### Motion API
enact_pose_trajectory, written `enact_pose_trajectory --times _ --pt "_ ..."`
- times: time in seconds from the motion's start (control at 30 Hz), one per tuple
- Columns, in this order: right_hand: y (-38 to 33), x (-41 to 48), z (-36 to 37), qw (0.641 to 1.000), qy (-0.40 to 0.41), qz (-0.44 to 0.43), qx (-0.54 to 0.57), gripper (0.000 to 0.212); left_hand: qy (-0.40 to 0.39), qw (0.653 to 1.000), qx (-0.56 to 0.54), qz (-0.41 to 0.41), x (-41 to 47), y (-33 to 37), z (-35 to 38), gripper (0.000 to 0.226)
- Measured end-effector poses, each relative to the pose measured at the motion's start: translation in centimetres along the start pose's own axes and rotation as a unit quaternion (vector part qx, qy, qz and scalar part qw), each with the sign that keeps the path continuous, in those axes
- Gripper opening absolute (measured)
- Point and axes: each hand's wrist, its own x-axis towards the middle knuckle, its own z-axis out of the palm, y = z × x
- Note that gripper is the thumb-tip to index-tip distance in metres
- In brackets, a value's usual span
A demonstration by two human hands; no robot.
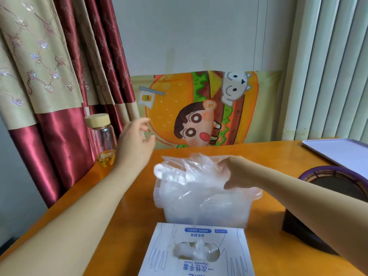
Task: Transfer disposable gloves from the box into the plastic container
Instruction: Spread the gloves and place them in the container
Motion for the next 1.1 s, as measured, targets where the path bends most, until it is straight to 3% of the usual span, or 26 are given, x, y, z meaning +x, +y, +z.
enact_pose_trajectory --times 0.03,0.1,0.17,0.2,0.33,0.43,0.53,0.77,0.9,0.97,1.1 --pt "-0.1 0.4 0.4 1.000 -0.008 0.000 -0.021 0.069 -0.043 0.996 0.003 0.084 -0.2 1.5 0.4 0.037" --pt "-0.4 1.0 1.1 0.997 -0.021 -0.003 -0.074 0.059 -0.246 0.953 0.036 0.173 -1.4 4.2 2.1 0.027" --pt "-0.7 1.2 1.3 0.990 -0.028 -0.009 -0.136 0.047 -0.438 0.875 0.135 0.158 -2.1 5.2 4.3 0.034" --pt "-0.9 1.2 1.1 0.987 -0.036 -0.010 -0.157 0.044 -0.494 0.837 0.192 0.133 -2.1 5.0 5.2 0.039" --pt "-1.1 1.7 0.5 0.965 -0.145 0.008 -0.218 0.053 -0.586 0.750 0.304 0.048 -1.5 3.3 7.5 0.045" --pt "-1.1 2.6 1.1 0.941 -0.208 0.023 -0.267 0.046 -0.614 0.709 0.346 0.018 -1.8 2.0 8.6 0.051" --pt "-0.7 3.4 2.7 0.921 -0.197 0.021 -0.336 0.039 -0.591 0.725 0.352 -0.035 -2.3 0.7 10.0 0.044" --pt "0.0 4.3 3.9 0.875 -0.192 0.029 -0.444 0.058 -0.592 0.724 0.349 -0.060 -2.3 0.2 10.7 0.053" --pt "-0.4 3.4 2.2 0.901 -0.187 0.004 -0.390 0.049 -0.614 0.709 0.347 -0.024 -2.4 0.6 10.2 0.044" --pt "-0.8 2.6 0.4 0.917 -0.192 -0.022 -0.349 0.057 -0.621 0.703 0.346 0.011 -2.0 1.5 9.3 0.037" --pt "-1.2 0.4 -2.7 0.965 -0.154 -0.072 -0.198 0.054 -0.606 0.755 0.249 -0.019 -0.3 2.1 6.4 0.044"
